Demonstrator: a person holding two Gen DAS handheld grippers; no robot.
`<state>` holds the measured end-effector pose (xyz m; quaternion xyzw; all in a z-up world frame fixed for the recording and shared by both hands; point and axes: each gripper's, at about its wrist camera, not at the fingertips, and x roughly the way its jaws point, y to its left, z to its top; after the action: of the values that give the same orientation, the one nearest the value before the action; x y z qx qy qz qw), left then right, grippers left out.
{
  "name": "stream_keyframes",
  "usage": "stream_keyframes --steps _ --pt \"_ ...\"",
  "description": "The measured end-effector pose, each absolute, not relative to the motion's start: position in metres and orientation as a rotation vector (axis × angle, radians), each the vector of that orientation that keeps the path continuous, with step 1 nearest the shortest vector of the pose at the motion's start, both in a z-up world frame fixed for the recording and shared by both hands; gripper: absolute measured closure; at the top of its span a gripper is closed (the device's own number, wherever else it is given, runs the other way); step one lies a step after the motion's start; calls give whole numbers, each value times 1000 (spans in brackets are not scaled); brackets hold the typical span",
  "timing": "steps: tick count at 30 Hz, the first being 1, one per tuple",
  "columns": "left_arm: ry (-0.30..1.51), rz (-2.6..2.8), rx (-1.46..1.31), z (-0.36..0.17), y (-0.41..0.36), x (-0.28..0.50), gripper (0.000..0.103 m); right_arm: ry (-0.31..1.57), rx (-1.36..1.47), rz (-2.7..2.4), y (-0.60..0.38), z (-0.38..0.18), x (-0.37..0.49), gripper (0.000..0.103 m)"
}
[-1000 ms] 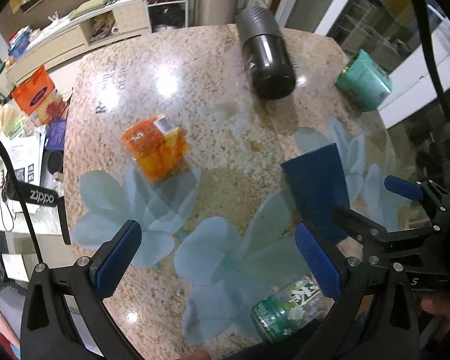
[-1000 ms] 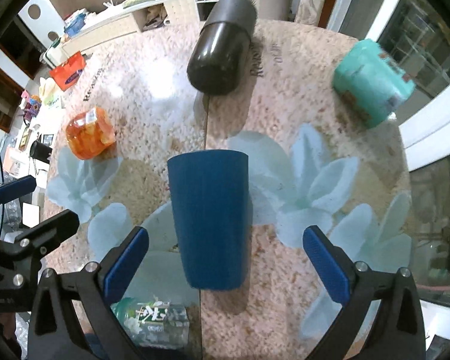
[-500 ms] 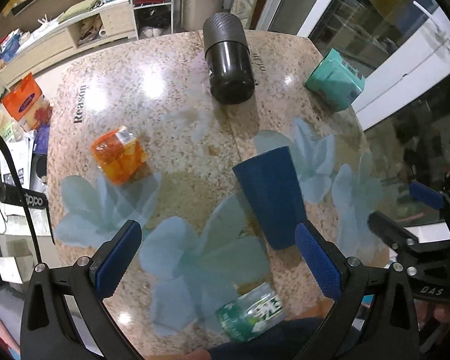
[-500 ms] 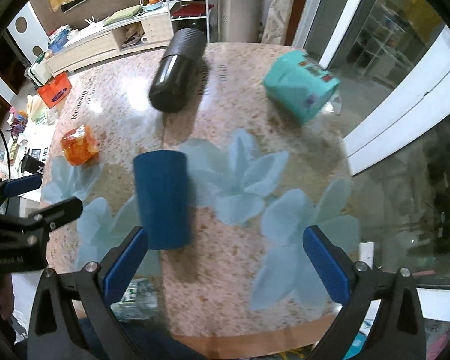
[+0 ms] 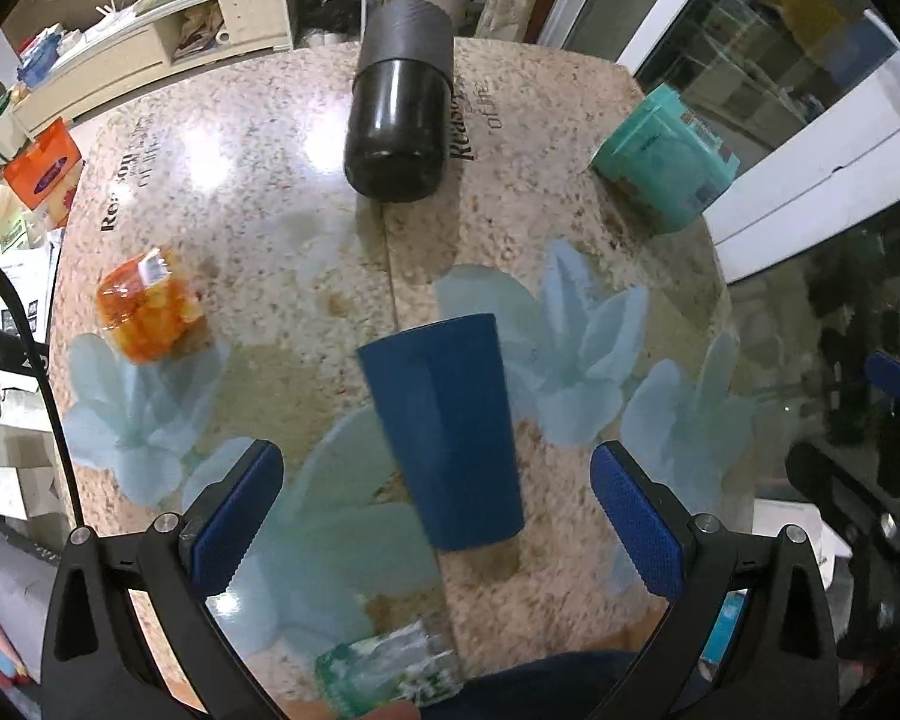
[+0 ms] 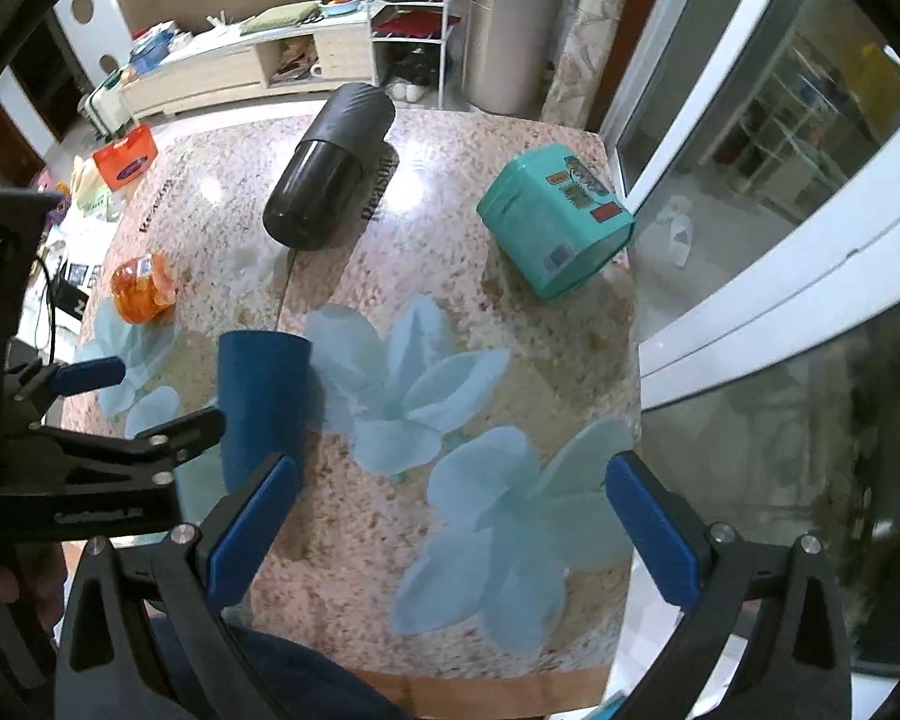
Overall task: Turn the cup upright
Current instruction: 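Close the left gripper on the cup rim while the right gripper holds the cup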
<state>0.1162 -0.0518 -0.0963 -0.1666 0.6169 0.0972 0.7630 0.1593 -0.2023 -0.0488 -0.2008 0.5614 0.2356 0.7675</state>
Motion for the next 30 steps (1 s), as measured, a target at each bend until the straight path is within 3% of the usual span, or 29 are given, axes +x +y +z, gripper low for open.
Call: stream_keyframes --steps 21,26,28,30 --pt "1416 354 -458 -170 -53 159 0 1290 -415 607 -217 -75 196 0" --pt "1451 339 -510 -185 -51 159 6 1316 -396 599 -222 -88 201 0" --pt "1457 334 -505 -191 -53 159 22 1324 -391 603 -221 -92 201 0" --pt "1457 324 -515 -196 -54 159 28 1329 -383 610 -220 -96 203 0"
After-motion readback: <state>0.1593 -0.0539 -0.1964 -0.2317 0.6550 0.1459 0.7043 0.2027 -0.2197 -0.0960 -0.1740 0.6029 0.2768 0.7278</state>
